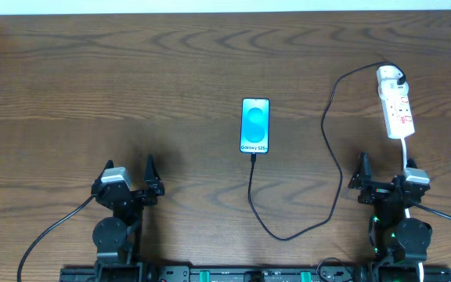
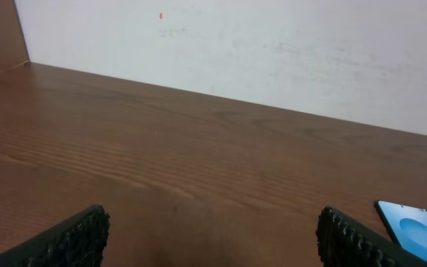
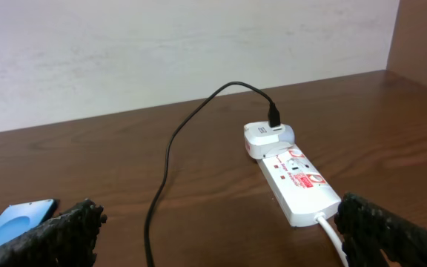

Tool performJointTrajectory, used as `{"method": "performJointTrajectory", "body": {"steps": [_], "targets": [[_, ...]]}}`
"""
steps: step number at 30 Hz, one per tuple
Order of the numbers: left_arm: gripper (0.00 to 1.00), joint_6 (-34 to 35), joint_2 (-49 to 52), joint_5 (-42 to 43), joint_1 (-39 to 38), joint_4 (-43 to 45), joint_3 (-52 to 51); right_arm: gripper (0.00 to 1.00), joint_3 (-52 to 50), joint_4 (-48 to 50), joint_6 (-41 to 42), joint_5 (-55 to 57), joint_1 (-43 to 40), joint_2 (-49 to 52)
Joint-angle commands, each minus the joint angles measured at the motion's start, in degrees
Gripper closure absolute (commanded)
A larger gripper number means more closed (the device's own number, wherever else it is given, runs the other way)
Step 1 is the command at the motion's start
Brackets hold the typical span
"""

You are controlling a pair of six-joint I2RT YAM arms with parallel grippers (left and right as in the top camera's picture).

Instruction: Plug charger to phone and switch on socket

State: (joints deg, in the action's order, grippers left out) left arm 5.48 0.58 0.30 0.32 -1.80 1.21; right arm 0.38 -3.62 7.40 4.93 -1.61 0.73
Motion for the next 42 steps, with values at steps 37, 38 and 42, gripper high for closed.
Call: {"method": "performJointTrajectory", "body": {"steps": [37,38,42], "targets": [[0.11,-0.92,-0.35,-0.76,0.31,-2.4,-0.98,0.01,-0.09,-0.87,-8.72,-5.53,0.55,-0.46],[0.11,-0.92,-0.35,-0.76,0.31,-2.4,-0.98,0.01,-0.07,-0.87,-8.72,-5.53,0.55,-0.46],[0.11,-0.92,-0.35,-0.76,0.31,-2.43,-0.98,0.01,-0.07,-0.87,-8.72,-5.53,0.55,-0.46]]}}
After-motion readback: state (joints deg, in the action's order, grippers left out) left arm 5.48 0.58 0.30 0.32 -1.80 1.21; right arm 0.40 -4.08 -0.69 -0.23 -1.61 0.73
